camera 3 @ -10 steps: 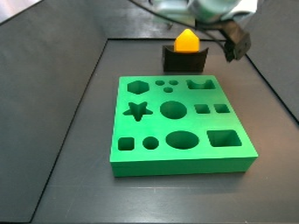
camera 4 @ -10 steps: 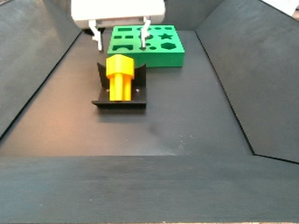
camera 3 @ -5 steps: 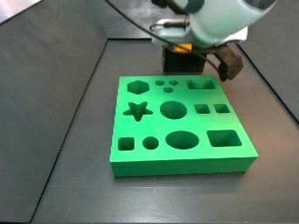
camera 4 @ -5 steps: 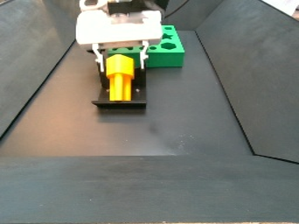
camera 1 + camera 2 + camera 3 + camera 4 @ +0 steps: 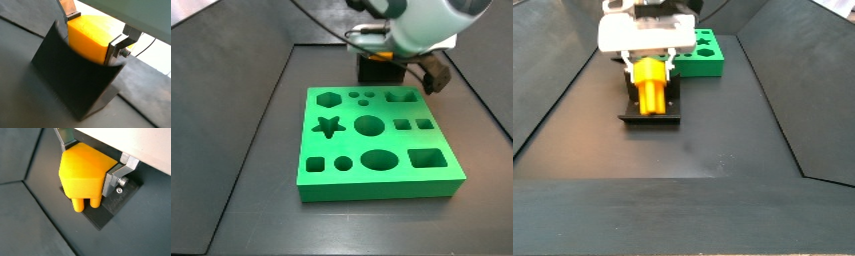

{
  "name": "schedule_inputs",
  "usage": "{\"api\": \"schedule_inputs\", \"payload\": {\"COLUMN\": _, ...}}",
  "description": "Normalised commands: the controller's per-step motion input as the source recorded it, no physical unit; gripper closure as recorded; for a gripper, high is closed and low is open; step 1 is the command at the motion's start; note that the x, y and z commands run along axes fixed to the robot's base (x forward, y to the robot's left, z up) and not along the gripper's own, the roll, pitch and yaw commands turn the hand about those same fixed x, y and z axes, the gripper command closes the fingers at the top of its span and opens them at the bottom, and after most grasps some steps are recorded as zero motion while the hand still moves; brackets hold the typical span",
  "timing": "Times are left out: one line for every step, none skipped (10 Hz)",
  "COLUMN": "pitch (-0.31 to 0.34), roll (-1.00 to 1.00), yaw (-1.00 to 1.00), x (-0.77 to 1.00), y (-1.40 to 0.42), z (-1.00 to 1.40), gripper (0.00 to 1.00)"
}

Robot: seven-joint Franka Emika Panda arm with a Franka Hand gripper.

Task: Pick up the 3 prong object. Move up. Rotate the 3 prong object. Place the 3 prong object on the fixture. Regrasp the 3 prong object. Move to above the board. Insert the 3 prong object.
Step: Move to above the board.

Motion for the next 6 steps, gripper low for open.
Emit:
{"api": "schedule_inputs", "payload": {"pitch": -0.249, "roll": 0.01, "yaw": -0.34, "x": -0.03, "y": -0.10, "z": 1.00, "gripper": 1.00}}
{"api": "schedule_inputs", "payload": {"pitch": -0.158, "roll": -0.01, "yaw": -0.34, "x": -0.03, "y": -0.09, "z": 1.00, "gripper": 1.00}}
{"api": "schedule_inputs", "payload": {"pitch": -0.089, "roll": -0.03, "yaw": -0.35, "x": -0.03, "y": -0.08, "z": 1.00, "gripper": 1.00}}
{"api": "schedule_inputs", "payload": {"pitch": -0.004, "roll": -0.04, "yaw": -0.32, "x": -0.04, "y": -0.08, "z": 1.00, "gripper": 1.00}}
{"api": "schedule_inputs", "payload": {"pitch": 0.069, "roll": -0.05, "yaw": -0.27, "x": -0.04, "y": -0.07, "z": 1.00, "gripper": 1.00}}
{"api": "schedule_inputs", "payload": {"pitch": 0.121, "roll": -0.06, "yaw": -0.22, "x": -0.05, "y": -0.07, "z": 1.00, "gripper": 1.00}}
